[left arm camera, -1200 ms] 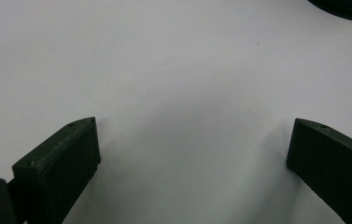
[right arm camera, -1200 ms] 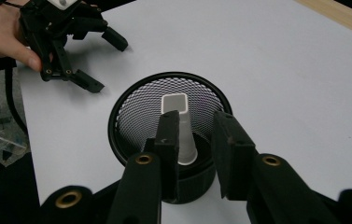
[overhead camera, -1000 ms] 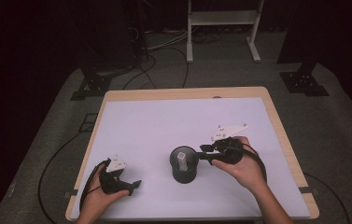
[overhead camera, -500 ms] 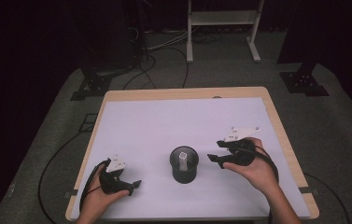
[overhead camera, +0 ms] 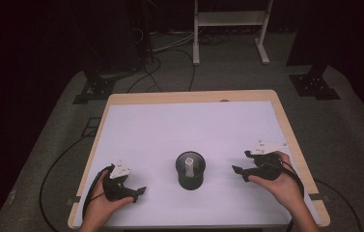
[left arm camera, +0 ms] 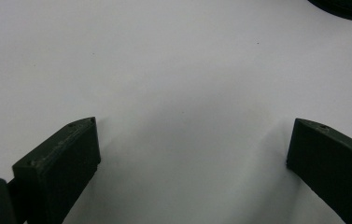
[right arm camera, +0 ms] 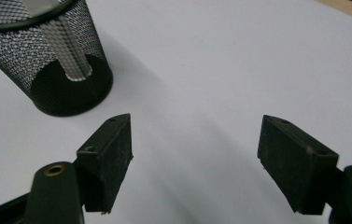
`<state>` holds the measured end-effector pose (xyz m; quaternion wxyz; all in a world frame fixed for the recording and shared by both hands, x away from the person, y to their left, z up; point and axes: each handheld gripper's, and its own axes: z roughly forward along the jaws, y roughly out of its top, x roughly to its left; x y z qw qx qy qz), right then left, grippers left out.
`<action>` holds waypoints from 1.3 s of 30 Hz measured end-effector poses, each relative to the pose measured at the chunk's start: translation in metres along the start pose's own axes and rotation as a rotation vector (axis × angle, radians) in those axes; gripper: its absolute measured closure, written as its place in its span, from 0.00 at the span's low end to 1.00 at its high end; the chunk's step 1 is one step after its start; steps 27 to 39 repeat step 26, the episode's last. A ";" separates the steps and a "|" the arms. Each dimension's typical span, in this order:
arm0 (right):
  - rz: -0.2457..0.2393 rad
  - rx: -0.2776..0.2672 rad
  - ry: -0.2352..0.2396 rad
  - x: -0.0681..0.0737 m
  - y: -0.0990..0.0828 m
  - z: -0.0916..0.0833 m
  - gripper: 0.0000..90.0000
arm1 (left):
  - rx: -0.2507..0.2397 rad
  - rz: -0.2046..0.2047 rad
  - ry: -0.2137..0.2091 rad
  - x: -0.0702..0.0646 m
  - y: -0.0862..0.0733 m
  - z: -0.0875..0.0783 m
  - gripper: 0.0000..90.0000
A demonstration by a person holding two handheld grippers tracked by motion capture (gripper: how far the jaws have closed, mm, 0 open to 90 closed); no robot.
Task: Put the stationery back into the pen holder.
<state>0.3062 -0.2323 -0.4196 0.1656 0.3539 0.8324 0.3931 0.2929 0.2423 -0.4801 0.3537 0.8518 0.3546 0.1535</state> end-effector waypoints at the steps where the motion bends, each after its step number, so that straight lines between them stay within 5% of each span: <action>1: 0.005 0.001 -0.006 -0.002 -0.004 -0.001 0.28 | 0.000 0.000 0.001 0.000 0.000 0.000 0.02; 26: 0.033 0.070 -0.081 -0.013 -0.073 0.007 0.21 | -0.001 0.002 0.004 -0.001 0.000 0.000 0.02; 39: 0.033 0.070 -0.081 -0.013 -0.073 0.007 0.21 | -0.001 0.002 0.004 -0.001 0.000 0.000 0.02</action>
